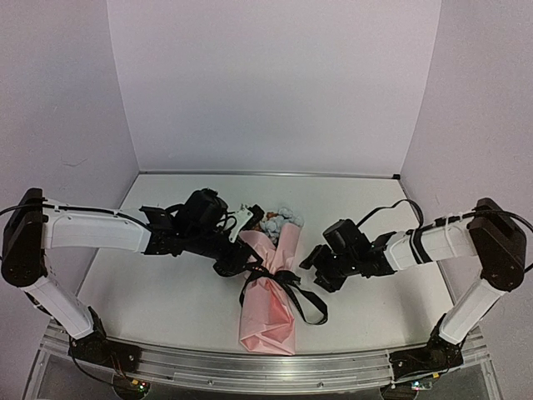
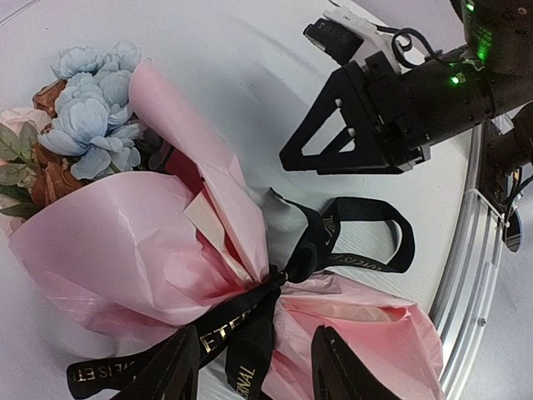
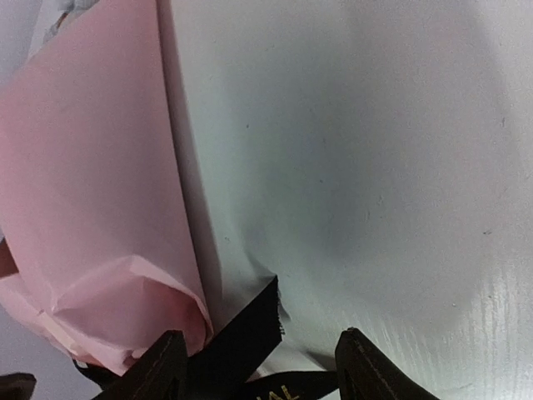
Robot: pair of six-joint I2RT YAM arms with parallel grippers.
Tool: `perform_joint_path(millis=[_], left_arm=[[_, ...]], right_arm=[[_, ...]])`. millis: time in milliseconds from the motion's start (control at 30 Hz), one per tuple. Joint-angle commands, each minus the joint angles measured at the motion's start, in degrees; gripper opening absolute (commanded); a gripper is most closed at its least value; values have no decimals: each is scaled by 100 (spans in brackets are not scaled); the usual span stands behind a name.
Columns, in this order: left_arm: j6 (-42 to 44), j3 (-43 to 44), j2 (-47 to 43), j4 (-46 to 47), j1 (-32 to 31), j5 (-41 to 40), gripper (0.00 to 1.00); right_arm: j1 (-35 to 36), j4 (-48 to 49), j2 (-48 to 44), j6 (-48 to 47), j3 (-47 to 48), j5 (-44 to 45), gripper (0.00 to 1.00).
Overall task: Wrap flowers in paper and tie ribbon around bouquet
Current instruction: Adjust the ribbon on the folded bouquet.
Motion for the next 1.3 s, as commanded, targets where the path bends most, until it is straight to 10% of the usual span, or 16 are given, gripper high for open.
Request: perform_joint_path(millis=[0, 600, 1267], left_arm=[[-15, -180, -259, 199, 13, 59, 48], [-45, -420, -376, 313, 15, 115, 47], [-37, -524, -431, 368, 14, 176, 46]], right_arm=[[126, 936, 130, 1399, -137, 397, 66], [894, 1047, 229, 2828, -329, 1376, 68], [920, 1543, 825, 3086, 194, 1405, 43]])
